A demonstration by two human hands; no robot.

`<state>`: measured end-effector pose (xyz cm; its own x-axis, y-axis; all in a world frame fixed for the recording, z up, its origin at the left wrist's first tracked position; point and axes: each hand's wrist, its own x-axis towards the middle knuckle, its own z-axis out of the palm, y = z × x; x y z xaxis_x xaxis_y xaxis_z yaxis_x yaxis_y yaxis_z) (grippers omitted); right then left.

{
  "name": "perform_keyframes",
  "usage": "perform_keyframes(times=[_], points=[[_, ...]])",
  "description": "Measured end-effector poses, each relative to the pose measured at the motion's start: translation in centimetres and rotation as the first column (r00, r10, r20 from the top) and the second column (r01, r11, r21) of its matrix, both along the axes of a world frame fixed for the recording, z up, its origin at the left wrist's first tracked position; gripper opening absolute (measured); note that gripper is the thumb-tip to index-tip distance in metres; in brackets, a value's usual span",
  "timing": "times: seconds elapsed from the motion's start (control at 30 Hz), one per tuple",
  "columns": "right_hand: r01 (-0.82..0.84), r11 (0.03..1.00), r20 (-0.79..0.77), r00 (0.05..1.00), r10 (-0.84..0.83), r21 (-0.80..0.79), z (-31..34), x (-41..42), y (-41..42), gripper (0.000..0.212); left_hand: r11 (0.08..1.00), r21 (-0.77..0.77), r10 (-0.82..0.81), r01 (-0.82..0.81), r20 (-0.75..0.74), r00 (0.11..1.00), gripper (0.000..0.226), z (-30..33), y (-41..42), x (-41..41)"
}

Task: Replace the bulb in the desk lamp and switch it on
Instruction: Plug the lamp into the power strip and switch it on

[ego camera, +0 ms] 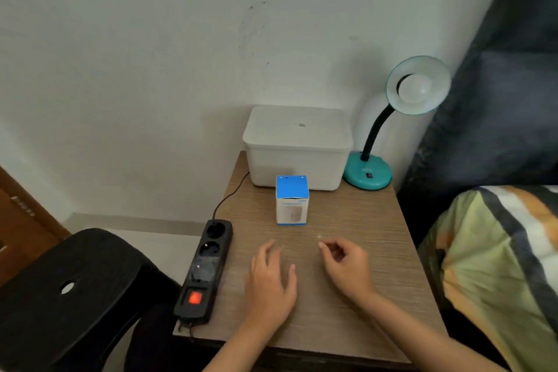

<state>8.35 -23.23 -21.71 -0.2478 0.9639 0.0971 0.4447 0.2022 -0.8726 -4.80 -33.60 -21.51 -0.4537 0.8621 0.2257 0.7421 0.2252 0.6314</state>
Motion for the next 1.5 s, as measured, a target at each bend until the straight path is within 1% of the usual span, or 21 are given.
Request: perform_keyframes(times=[0.07,0.13,0.23,0.3,0.4,0.53,0.6,0.67,0.9,1.07,1.37,1.5], points=[[0.130,0.989,0.039,0.990,-0.133,0.069,0.0,2.3,2.4,0.004,0.993,-0.014,-0.115,0.115,0.008,0.993,0.045,-0.5,2.2,2.1],[0.173,0.979,0.068,0.981,-0.181,0.112,0.3,3.9,4.8,0.005,0.972,-0.048,-0.228,0.228,0.015,0.974,0.048,-0.6,4.8,3.8],[0.221,0.963,0.095,0.967,-0.238,0.157,0.6,5.2,8.9,0.020,0.922,-0.136,-0.360,0.362,0.037,0.932,0.052,-0.2,9.3,5.7],[0.243,0.959,0.099,0.961,-0.259,0.147,0.7,5.6,11.7,0.030,0.895,-0.188,-0.408,0.405,0.024,0.913,0.055,-0.1,12.3,6.4],[0.216,0.968,0.095,0.969,-0.229,0.126,0.5,5.7,15.3,0.040,0.873,-0.285,-0.431,0.397,-0.068,0.900,0.061,-0.5,16.5,6.3],[0.148,0.979,0.153,0.974,-0.169,0.139,0.1,5.4,18.7,0.046,0.846,-0.372,-0.459,0.381,-0.148,0.876,0.071,-1.4,19.9,5.8],[0.106,0.981,0.184,0.974,-0.135,0.163,-0.1,5.1,19.9,0.048,0.853,-0.372,-0.451,0.367,-0.172,0.876,0.072,-2.1,20.3,5.7],[0.083,0.983,0.182,0.977,-0.113,0.164,-0.6,4.8,20.6,0.047,0.865,-0.350,-0.439,0.360,-0.180,0.880,0.072,-2.7,20.5,5.7],[0.107,0.973,0.151,0.979,-0.140,0.205,-2.0,4.7,21.3,0.039,0.886,-0.312,-0.408,0.344,-0.168,0.897,0.071,-3.0,20.7,5.7],[0.113,0.973,0.112,0.984,-0.138,0.201,-2.4,4.7,21.4,0.034,0.888,-0.335,-0.390,0.314,-0.189,0.901,0.070,-2.8,20.8,5.9],[0.096,0.963,0.102,0.987,-0.125,0.251,-2.1,4.6,21.3,0.034,0.891,-0.332,-0.384,0.311,-0.183,0.905,0.069,-2.5,20.7,5.9],[0.085,0.959,0.153,0.980,-0.130,0.270,-2.4,4.6,21.5,0.039,0.893,-0.327,-0.382,0.310,-0.183,0.906,0.069,-2.4,20.8,5.9]])
